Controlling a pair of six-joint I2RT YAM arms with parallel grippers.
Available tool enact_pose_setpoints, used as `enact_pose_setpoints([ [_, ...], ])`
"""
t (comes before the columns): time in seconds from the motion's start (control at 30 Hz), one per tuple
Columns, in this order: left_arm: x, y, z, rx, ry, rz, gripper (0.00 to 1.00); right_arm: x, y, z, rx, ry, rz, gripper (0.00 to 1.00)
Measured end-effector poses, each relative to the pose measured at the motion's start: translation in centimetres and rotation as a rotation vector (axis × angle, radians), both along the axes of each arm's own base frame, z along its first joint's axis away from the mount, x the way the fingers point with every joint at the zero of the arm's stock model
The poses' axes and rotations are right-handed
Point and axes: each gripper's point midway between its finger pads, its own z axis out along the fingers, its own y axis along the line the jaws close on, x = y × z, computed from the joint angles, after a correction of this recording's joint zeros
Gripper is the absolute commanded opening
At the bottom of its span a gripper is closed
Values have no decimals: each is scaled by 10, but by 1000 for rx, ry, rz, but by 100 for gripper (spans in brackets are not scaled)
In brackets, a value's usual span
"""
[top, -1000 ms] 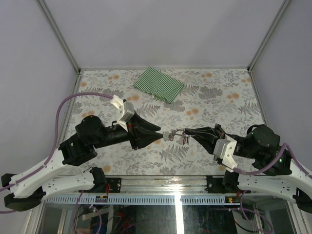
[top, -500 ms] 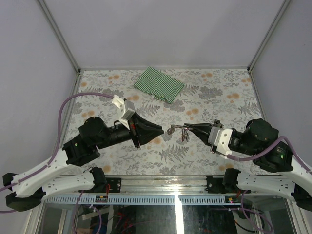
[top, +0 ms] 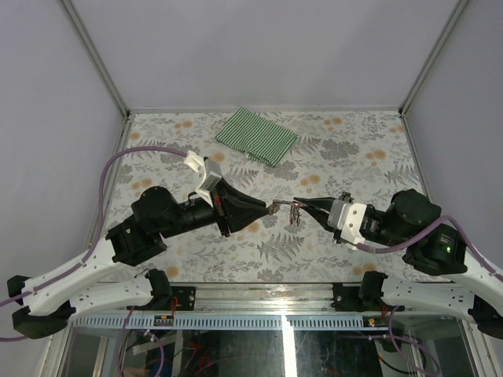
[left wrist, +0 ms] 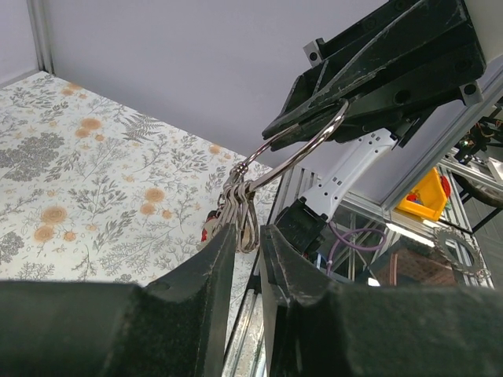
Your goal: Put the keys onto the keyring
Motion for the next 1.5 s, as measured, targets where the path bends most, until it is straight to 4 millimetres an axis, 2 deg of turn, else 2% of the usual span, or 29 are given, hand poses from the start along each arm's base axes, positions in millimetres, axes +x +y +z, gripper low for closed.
enact_pose_setpoints([
  [0.33,1,-8,-8,23,11,-17,17,0,1,-1,1,10,0,0],
  [0.63,1,-8,-8,24,15,-19,0,0,0,-1,2,10,-1,0],
  [1.17,1,-4,4,101,-4,-16,0,3,-1,-4,-15,7,-16,0],
  [1.37,4,-6,1,178,-3,-17,0,4,-4,-11,-49,-1,-27,4],
  [1.5,5,-7,-4,227,6,-19,0,5,-5,-15,-68,-2,-31,10],
])
